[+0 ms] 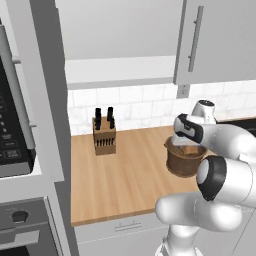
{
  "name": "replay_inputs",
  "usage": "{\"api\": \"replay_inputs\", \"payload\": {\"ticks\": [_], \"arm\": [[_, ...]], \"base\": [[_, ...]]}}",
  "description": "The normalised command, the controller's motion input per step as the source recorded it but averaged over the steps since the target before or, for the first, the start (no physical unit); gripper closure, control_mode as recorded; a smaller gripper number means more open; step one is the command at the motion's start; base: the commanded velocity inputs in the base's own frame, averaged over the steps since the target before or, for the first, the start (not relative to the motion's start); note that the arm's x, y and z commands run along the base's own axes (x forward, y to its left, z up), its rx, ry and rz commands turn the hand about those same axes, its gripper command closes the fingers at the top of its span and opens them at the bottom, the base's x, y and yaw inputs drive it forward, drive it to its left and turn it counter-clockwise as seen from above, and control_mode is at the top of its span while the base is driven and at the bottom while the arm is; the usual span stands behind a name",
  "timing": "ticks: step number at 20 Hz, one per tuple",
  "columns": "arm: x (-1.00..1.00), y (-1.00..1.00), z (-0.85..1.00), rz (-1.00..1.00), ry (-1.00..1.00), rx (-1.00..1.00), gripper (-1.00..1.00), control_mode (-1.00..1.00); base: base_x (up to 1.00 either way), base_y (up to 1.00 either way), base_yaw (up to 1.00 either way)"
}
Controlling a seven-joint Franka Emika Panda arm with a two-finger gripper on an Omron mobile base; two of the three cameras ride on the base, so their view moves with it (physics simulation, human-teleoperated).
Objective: Open the cabinet, pick up the bread from the cabinet and place it in the basket. Then move the basket to the dining counter.
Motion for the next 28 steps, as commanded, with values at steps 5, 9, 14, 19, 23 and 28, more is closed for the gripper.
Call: {"api": "replay_inputs", "payload": {"ticks": [5, 9, 14, 19, 23, 28], "arm": [[0.0, 0.09, 0.0, 0.0, 0.0, 0.0, -1.0, -1.0], [0.0, 0.01, 0.0, 0.0, 0.0, 0.0, -1.0, -1.0], [0.0, 0.0, 0.0, 0.0, 0.0, 0.0, -1.0, -1.0], [0.0, 0.0, 0.0, 0.0, 0.0, 0.0, -1.0, -1.0], [0.0, 0.0, 0.0, 0.0, 0.0, -0.02, -1.0, -1.0], [-0.17, 0.0, 0.05, -0.01, -0.08, -0.03, -1.0, -1.0]], "base": [[0.0, 0.0, 0.0], [0.0, 0.0, 0.0], [0.0, 0.0, 0.0], [0.0, 0.0, 0.0], [0.0, 0.0, 0.0], [0.0, 0.0, 0.0]]}}
